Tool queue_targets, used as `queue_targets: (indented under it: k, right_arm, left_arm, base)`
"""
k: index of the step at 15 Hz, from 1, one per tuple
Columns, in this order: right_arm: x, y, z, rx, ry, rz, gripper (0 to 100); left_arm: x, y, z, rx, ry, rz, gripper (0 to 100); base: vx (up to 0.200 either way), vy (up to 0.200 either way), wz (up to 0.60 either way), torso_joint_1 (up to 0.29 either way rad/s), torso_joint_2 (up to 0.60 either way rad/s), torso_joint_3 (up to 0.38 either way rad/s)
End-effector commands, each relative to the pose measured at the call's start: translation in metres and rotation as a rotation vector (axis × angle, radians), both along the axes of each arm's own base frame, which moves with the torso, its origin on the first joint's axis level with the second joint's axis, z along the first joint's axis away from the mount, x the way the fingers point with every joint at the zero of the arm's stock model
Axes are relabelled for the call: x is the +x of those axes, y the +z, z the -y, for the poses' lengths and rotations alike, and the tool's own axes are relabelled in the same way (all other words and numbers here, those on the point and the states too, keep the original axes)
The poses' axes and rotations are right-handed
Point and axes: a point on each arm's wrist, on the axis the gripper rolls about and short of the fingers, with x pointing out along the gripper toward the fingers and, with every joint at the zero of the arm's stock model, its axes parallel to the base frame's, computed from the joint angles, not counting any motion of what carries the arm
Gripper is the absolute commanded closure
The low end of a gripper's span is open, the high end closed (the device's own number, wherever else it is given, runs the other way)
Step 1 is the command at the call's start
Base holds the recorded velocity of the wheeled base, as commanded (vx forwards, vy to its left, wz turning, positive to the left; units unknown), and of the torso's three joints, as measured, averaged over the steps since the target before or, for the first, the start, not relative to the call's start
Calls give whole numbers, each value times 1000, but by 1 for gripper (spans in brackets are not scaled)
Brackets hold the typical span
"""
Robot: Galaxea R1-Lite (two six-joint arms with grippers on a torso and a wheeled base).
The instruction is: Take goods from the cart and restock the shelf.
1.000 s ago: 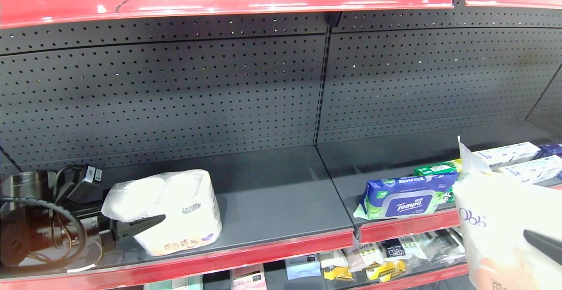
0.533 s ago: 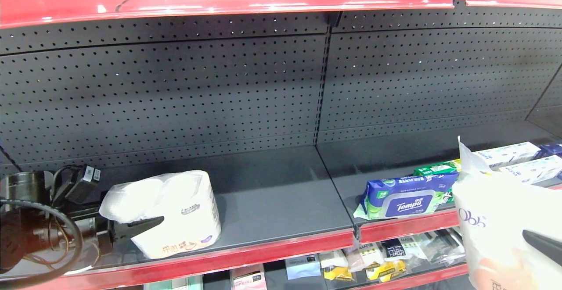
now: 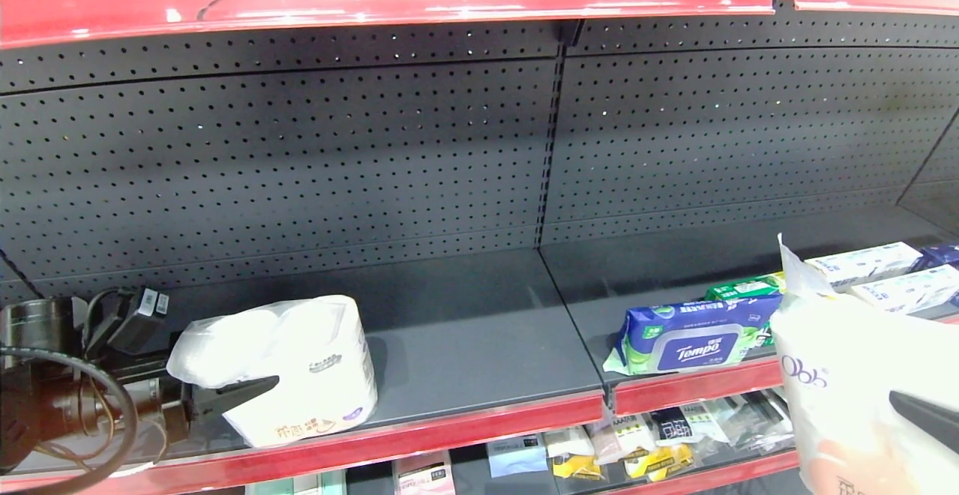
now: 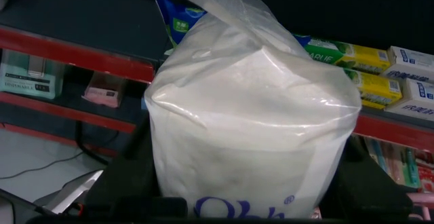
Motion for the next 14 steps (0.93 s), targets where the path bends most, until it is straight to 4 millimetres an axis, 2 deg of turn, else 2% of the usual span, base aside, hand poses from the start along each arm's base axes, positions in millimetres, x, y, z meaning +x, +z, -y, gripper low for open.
queue_targets:
  k: [1, 14]
  right_arm:
    - [0, 0, 0, -1, 0, -1, 100]
    - [0, 3, 0, 0, 0, 12, 100]
  left_arm:
    - [0, 1, 1, -6, -12, 6, 100]
    - [5, -4, 3, 28, 1, -1, 100]
  base:
    - [0, 0, 0, 0, 0, 0]
    - [0, 0, 0, 0, 0, 0]
